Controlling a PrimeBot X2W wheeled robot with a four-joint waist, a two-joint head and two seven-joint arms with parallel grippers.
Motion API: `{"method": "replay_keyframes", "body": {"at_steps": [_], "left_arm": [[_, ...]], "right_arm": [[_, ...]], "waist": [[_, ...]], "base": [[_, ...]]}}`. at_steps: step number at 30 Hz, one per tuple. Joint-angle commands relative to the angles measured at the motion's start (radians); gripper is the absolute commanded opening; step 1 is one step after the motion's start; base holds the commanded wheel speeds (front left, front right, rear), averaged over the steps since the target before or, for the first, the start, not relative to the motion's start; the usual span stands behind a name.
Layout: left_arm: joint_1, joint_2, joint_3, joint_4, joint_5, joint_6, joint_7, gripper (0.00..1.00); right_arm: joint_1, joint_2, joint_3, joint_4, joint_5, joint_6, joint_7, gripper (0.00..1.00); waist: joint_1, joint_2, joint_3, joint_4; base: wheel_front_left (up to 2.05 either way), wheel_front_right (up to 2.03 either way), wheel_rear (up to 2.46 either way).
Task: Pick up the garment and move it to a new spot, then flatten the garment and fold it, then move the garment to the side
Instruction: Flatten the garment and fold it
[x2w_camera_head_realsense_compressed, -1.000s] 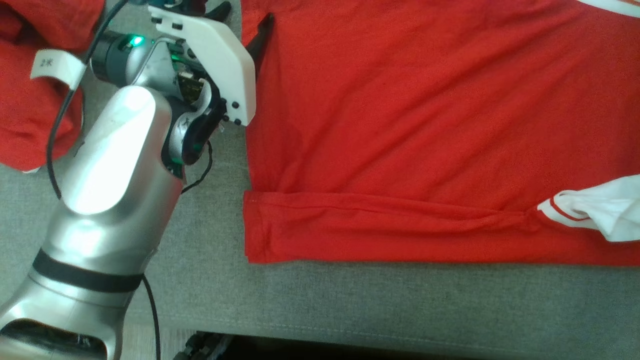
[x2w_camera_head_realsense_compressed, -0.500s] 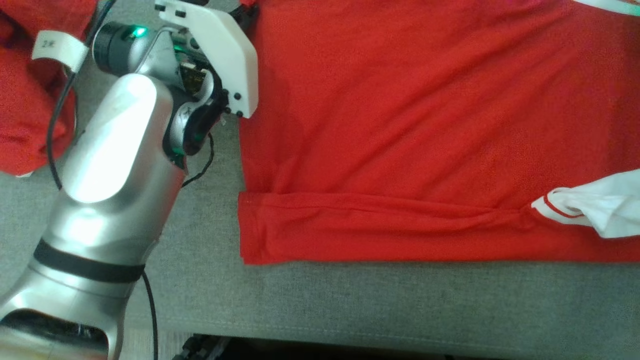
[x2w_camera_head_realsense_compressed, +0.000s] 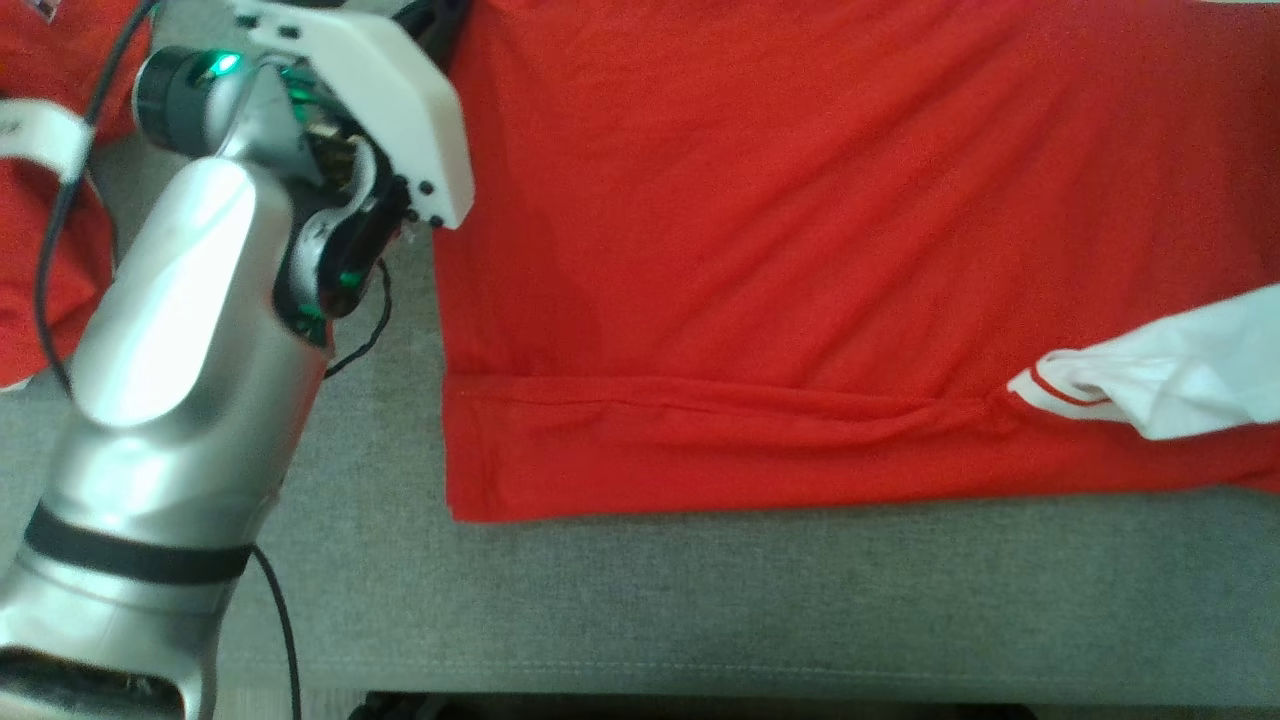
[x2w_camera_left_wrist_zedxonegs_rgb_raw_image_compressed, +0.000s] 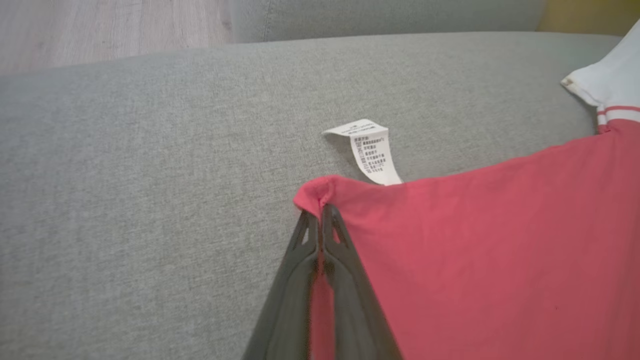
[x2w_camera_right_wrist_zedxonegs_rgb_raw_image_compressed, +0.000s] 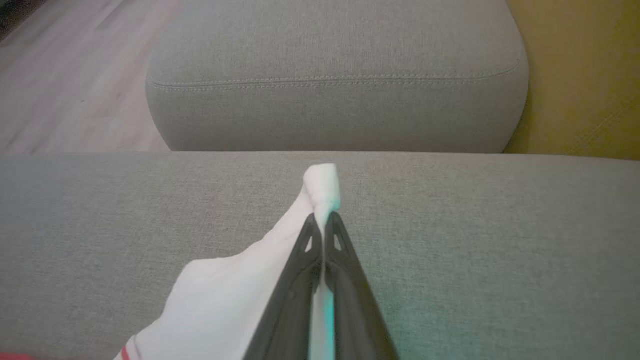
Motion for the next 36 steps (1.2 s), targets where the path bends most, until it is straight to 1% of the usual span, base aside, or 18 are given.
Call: {"method": "replay_keyframes", "body": {"at_steps": [1,6,11,17,19,27,32,36], "left_arm": [[0.003,0.049,0.051,-0.054,-0.010,0.009,-0.012,0.00],[0.056,0.065,0.078,-0.127,-0.031,0.027,-0.032,0.00],[0.124,0.074,0.105,-0.203,-0.053,0.049,-0.059,0.00],[0.223,0.091,0.140,-0.273,-0.079,0.071,-0.093,0.00],[0.267,0.093,0.148,-0.291,-0.093,0.078,-0.105,0.00],[0.331,0.089,0.160,-0.302,-0.119,0.082,-0.133,0.00],[0.360,0.091,0.163,-0.294,-0.125,0.081,-0.152,0.00],[0.383,0.096,0.168,-0.299,-0.130,0.082,-0.161,0.00]], "right_arm": [[0.007,-0.014,0.014,-0.062,0.023,0.008,-0.009,0.00],[0.081,-0.055,0.069,-0.161,0.089,0.008,-0.009,0.00],[0.197,-0.108,0.105,-0.289,0.153,0.008,-0.001,0.00],[0.351,-0.168,0.100,-0.431,0.200,0.008,0.022,0.00],[0.416,-0.183,0.078,-0.490,0.212,0.008,0.032,0.00],[0.560,-0.178,0.007,-0.620,0.213,0.008,0.061,0.00],[0.649,-0.166,-0.001,-0.683,0.197,0.008,0.078,0.00],[0.685,-0.162,-0.005,-0.712,0.185,0.008,0.092,0.00]], "waist": [[0.0000,0.0000,-0.012,-0.012],[0.0000,0.0000,-0.038,-0.032],[0.0000,0.0000,-0.065,-0.043],[0.0000,0.0000,-0.102,-0.054],[0.0000,0.0000,-0.115,-0.059],[0.0000,0.0000,-0.132,-0.065],[0.0000,0.0000,-0.137,-0.072],[0.0000,0.0000,-0.139,-0.078]], "base": [[0.00,0.00,0.00],[0.00,0.00,0.00],[0.00,0.00,0.00],[0.00,0.00,0.00],[0.00,0.00,0.00],[0.00,0.00,0.00],[0.00,0.00,0.00],[0.00,0.00,0.00]]}}
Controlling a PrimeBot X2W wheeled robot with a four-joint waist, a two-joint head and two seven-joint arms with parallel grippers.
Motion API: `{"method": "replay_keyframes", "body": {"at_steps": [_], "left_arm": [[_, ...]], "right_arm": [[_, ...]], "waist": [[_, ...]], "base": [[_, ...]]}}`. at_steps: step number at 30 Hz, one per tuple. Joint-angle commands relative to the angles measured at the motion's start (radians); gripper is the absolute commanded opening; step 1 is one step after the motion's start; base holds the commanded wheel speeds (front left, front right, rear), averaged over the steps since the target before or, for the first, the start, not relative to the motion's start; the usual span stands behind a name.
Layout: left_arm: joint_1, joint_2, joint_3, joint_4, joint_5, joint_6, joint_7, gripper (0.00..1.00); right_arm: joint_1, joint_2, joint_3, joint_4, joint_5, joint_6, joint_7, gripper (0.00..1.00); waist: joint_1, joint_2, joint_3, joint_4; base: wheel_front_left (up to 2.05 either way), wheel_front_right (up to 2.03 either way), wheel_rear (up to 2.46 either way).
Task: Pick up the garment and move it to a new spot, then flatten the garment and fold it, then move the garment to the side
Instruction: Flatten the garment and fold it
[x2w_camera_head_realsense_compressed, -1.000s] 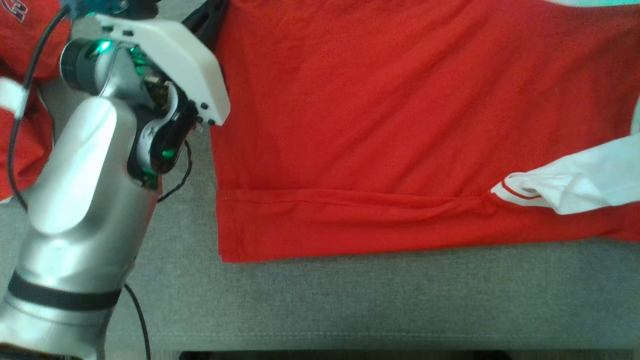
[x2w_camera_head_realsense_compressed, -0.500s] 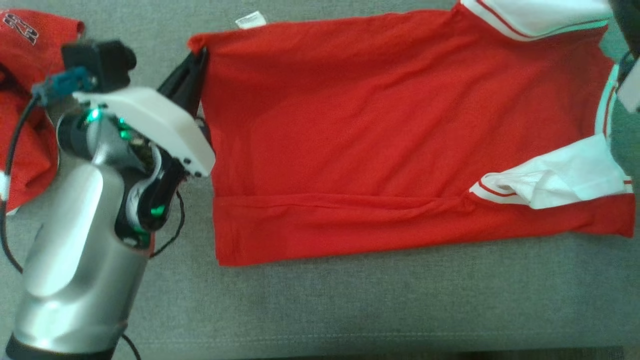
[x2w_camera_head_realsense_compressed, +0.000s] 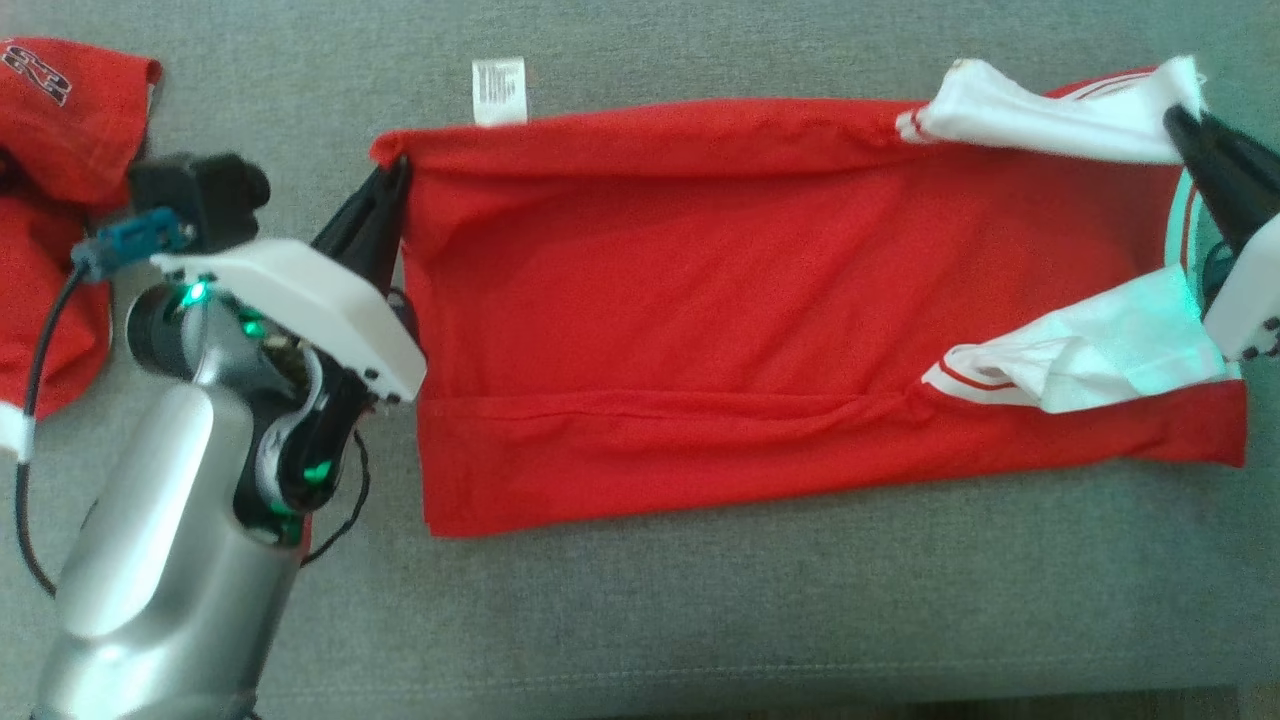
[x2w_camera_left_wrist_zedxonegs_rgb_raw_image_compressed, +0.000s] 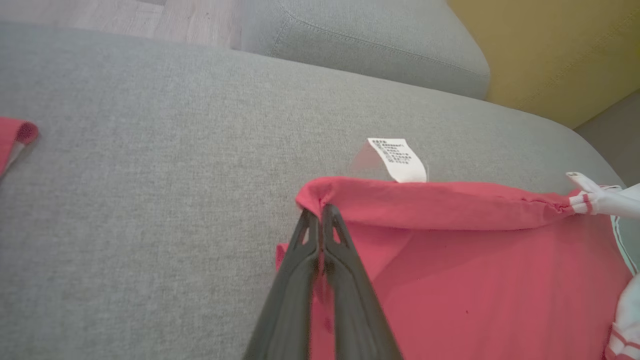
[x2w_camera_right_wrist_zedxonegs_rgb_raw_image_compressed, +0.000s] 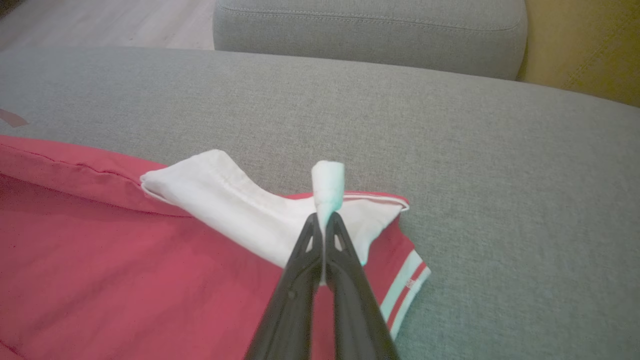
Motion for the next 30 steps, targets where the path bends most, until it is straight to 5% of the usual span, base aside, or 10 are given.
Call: {"method": "replay_keyframes", "body": {"at_steps": [1,30], "left_arm": [[-0.005,0.040,0.050,-0.038,-0.011,0.003,-0.008,0.00],[0.158,0.116,0.032,-0.127,-0.017,0.007,0.013,0.00]], "right_arm": [[0.009,-0.015,-0.006,-0.043,-0.008,0.008,0.010,0.00],[0.156,-0.048,-0.009,-0.131,-0.010,0.008,0.169,0.00]], "waist": [[0.0000,-0.0001,-0.001,-0.002],[0.0000,-0.0001,-0.020,-0.022]], "base": [[0.00,0.00,0.00],[0.00,0.00,0.00]]}}
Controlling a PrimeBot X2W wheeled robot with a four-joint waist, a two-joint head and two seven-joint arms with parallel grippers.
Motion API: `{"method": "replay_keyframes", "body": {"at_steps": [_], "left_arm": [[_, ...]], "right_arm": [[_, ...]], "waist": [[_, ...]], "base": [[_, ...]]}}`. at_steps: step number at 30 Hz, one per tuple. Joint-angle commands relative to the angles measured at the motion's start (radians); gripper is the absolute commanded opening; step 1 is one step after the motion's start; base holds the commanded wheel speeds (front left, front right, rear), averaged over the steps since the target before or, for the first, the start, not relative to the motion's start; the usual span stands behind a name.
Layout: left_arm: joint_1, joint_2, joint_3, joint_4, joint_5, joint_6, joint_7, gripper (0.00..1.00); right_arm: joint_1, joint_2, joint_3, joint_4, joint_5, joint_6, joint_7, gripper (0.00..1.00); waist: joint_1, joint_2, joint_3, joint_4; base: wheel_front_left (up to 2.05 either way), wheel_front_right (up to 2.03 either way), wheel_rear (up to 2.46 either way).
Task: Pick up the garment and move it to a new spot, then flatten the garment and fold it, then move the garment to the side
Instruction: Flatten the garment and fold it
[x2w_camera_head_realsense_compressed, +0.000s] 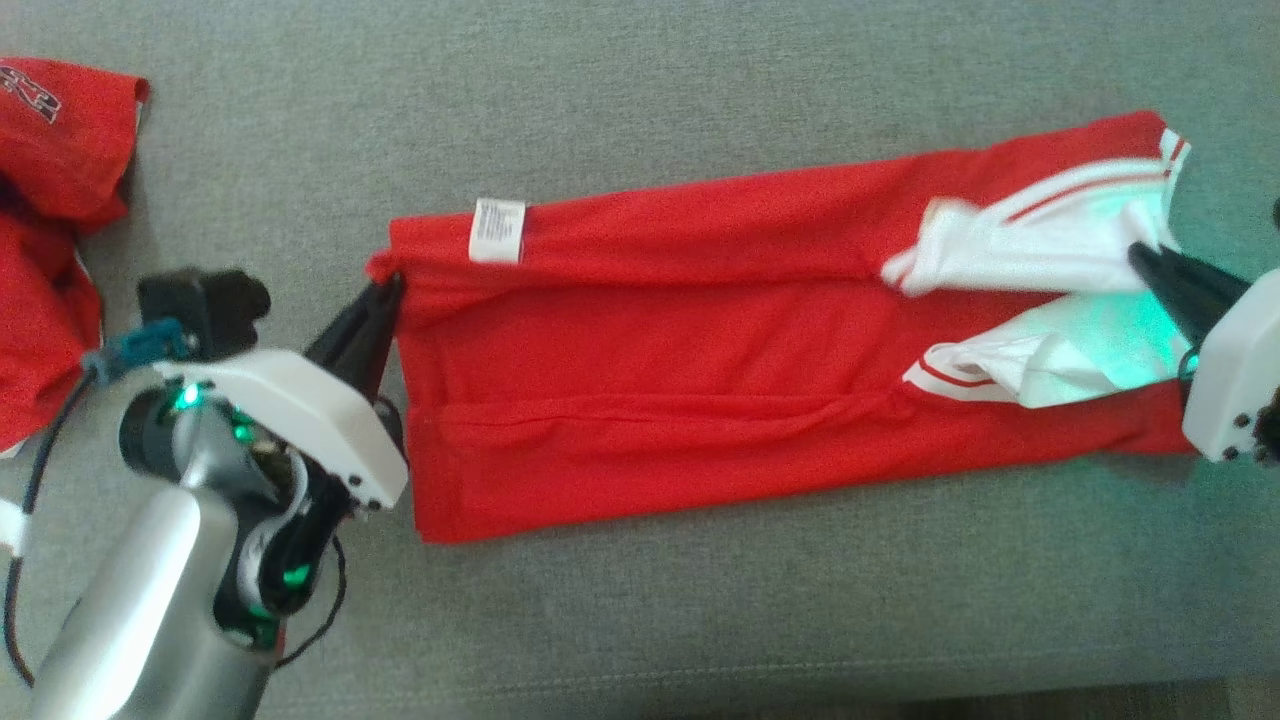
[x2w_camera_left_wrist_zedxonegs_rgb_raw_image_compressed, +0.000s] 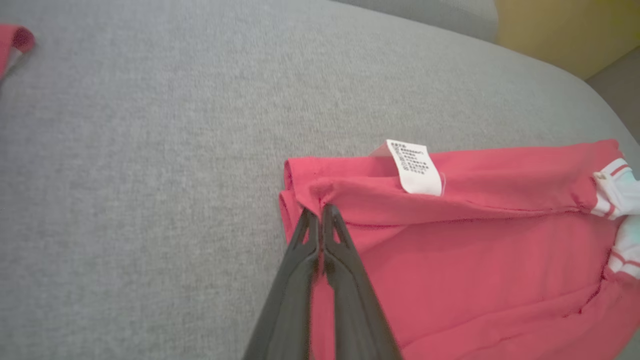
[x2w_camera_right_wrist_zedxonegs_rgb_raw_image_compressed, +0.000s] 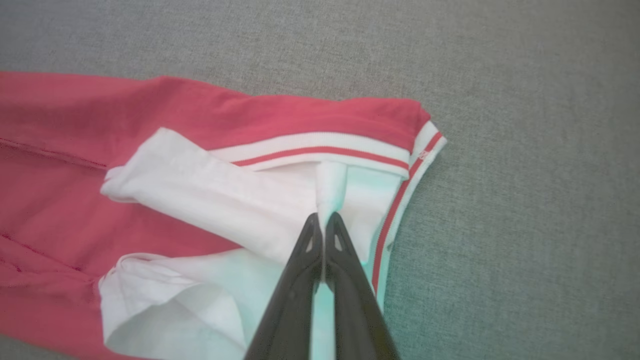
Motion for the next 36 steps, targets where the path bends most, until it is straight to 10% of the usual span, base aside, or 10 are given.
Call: {"method": "replay_keyframes", "body": {"at_steps": [1,2,4,5,13,20,36], "left_arm": [[0.003,0.040,0.036,-0.030,0.002,0.000,0.007,0.03],[0.010,0.043,0.035,-0.028,0.003,0.002,0.008,0.25],[0.021,0.054,0.031,-0.020,0.018,0.010,0.007,0.96],[0.028,0.060,0.028,-0.016,0.026,0.013,0.008,1.00],[0.107,0.063,0.061,-0.083,0.092,0.098,-0.094,1.00],[0.187,-0.044,0.061,-0.128,0.176,0.167,-0.375,1.00],[0.203,-0.186,0.012,0.010,0.286,0.111,-0.526,1.00]], "right_arm": [[0.005,-0.045,0.017,-0.047,0.000,0.008,0.001,0.09],[0.004,-0.052,0.027,-0.049,-0.003,0.008,-0.002,0.88],[0.001,-0.053,0.032,-0.044,0.001,0.008,-0.001,1.00],[0.000,-0.055,0.033,-0.043,0.003,0.008,0.004,1.00],[-0.003,-0.029,-0.066,-0.019,-0.010,0.008,0.018,1.00],[-0.050,0.153,-0.173,0.075,-0.044,0.008,0.080,1.00],[-0.092,0.263,-0.176,0.209,-0.132,0.008,0.180,1.00]], "waist": [[0.0000,-0.0001,-0.002,-0.005],[0.0000,-0.0001,-0.004,-0.007],[0.0000,-0.0001,-0.009,-0.009],[0.0000,-0.0001,-0.013,-0.010],[0.0000,-0.0001,-0.039,-0.019],[0.0000,-0.0001,-0.033,-0.019],[0.0000,-0.0001,-0.012,0.026]], "base": [[0.00,0.00,0.00],[0.00,0.00,0.00],[0.00,0.00,0.00],[0.00,0.00,0.00],[0.00,0.00,0.00],[0.00,0.00,0.00],[0.00,0.00,0.00]]}}
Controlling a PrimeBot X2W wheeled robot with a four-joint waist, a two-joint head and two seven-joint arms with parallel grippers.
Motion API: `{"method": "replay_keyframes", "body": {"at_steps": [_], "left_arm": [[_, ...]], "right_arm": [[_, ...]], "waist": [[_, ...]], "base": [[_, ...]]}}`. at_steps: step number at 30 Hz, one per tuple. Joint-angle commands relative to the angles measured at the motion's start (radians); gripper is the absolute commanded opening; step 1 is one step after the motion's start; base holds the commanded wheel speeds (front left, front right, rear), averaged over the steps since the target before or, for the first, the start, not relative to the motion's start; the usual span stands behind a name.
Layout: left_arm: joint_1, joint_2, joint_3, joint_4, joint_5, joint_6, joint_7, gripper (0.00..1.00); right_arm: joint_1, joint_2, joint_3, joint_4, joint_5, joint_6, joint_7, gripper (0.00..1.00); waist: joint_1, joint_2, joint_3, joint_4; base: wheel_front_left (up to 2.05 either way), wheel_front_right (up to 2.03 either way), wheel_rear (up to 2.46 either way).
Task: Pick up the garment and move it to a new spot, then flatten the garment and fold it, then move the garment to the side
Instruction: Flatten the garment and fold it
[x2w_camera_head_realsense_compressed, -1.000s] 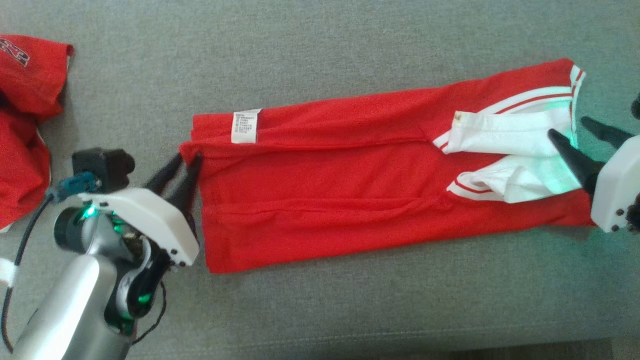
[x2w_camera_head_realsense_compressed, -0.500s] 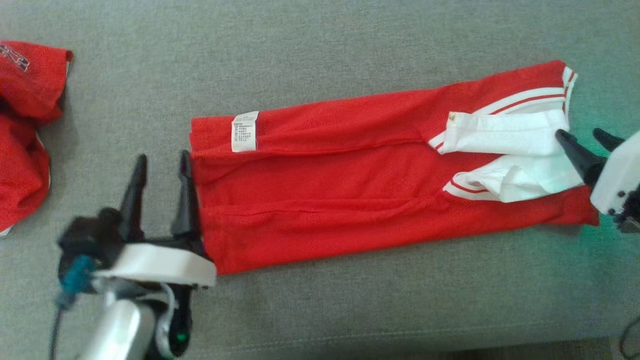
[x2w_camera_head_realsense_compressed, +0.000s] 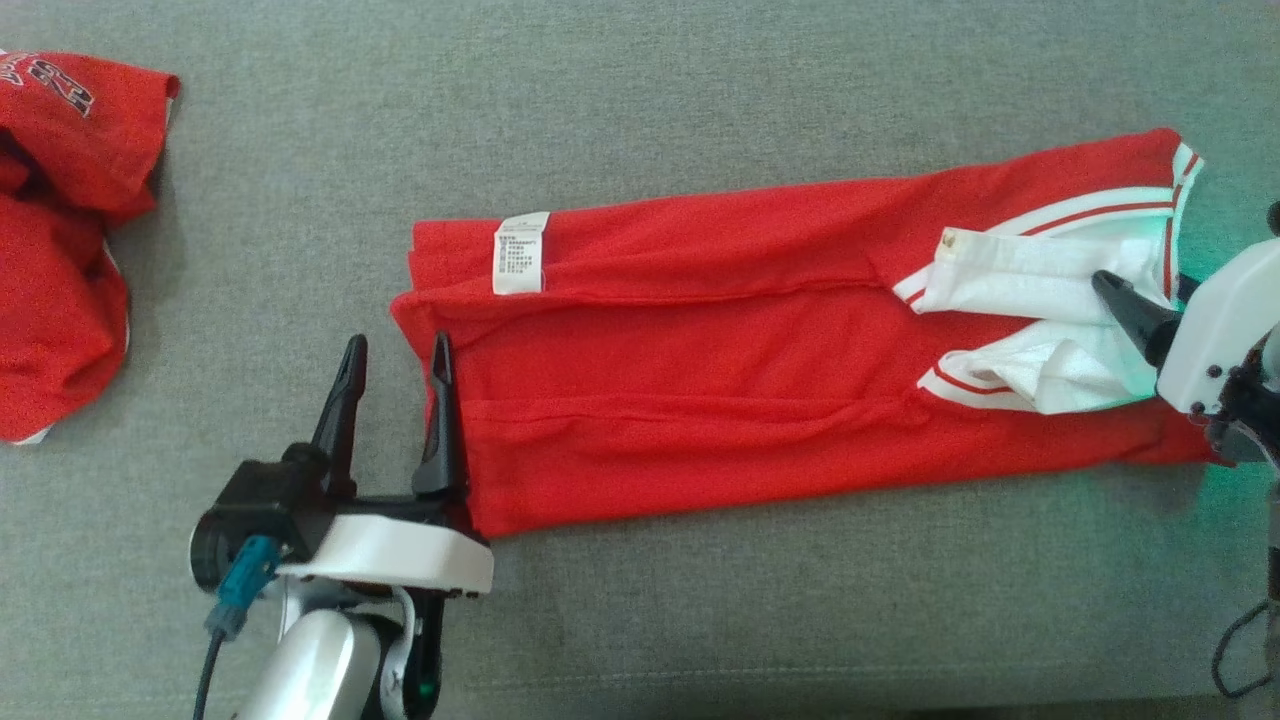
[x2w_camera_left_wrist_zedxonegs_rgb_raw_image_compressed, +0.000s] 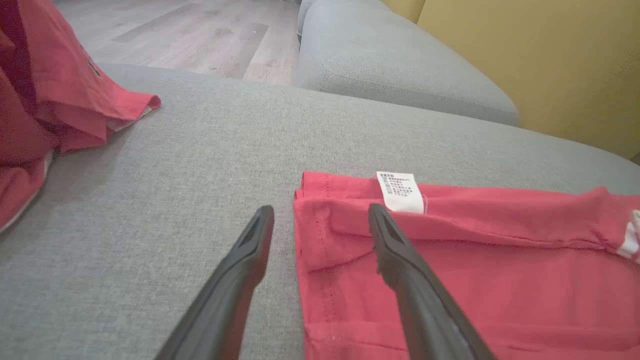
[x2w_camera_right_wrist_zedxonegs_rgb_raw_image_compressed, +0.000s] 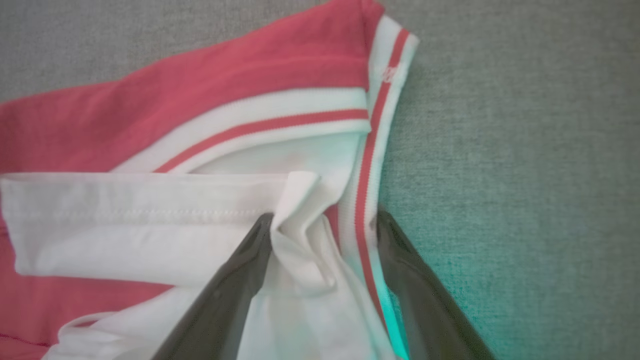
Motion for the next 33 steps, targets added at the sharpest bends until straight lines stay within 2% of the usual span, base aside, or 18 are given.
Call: {"method": "replay_keyframes", "body": {"at_steps": [1,7,8,9,10,11,20,28,33], "left_arm": [[-0.004,-0.004,0.044,-0.032,0.016,-0.006,-0.012,1.00],[0.025,-0.054,0.083,-0.036,0.058,-0.048,-0.012,1.00],[0.029,-0.061,0.088,-0.034,0.064,-0.055,-0.012,1.00],[0.037,-0.073,0.099,-0.032,0.073,-0.068,-0.012,1.00],[0.041,-0.078,0.104,-0.031,0.077,-0.074,-0.012,1.00],[0.043,-0.083,0.109,-0.029,0.082,-0.080,-0.012,1.00],[0.062,-0.108,0.141,-0.015,0.106,-0.119,-0.012,1.00],[0.082,-0.118,0.163,-0.007,0.106,-0.137,-0.012,1.00],[0.097,-0.119,0.167,-0.003,0.094,-0.139,-0.012,1.00]], "right_arm": [[0.014,-0.009,0.033,-0.022,0.005,0.008,0.021,1.00],[0.056,-0.020,0.064,-0.037,0.042,0.008,0.075,0.99],[0.062,-0.021,0.067,-0.039,0.052,0.008,0.085,0.92],[0.074,-0.024,0.074,-0.049,0.069,0.008,0.103,0.64],[0.078,-0.024,0.074,-0.055,0.074,0.008,0.106,0.29],[0.080,-0.024,0.073,-0.061,0.077,0.008,0.103,0.00],[0.039,-0.048,-0.032,-0.042,0.067,0.008,0.029,0.00],[-0.018,-0.137,-0.224,0.027,-0.007,0.008,-0.037,0.00],[-0.039,-0.130,-0.236,-0.032,0.035,0.008,-0.026,0.00]], "waist": [[0.0000,-0.0001,-0.002,0.002],[0.0000,-0.0001,-0.010,0.007],[0.0000,-0.0001,-0.011,0.007],[0.0000,-0.0001,-0.013,0.006],[0.0000,-0.0001,-0.013,0.006],[0.0000,-0.0001,-0.014,0.006],[0.0000,-0.0001,-0.031,0.002],[0.0000,-0.0001,-0.054,0.007],[0.0000,-0.0001,-0.075,-0.002]], "base": [[0.00,0.00,0.00],[0.00,0.00,0.00],[0.00,0.00,0.00],[0.00,0.00,0.00],[0.00,0.00,0.00],[0.00,0.00,0.00],[0.00,0.00,0.00],[0.00,0.00,0.00],[0.00,0.00,0.00]]}}
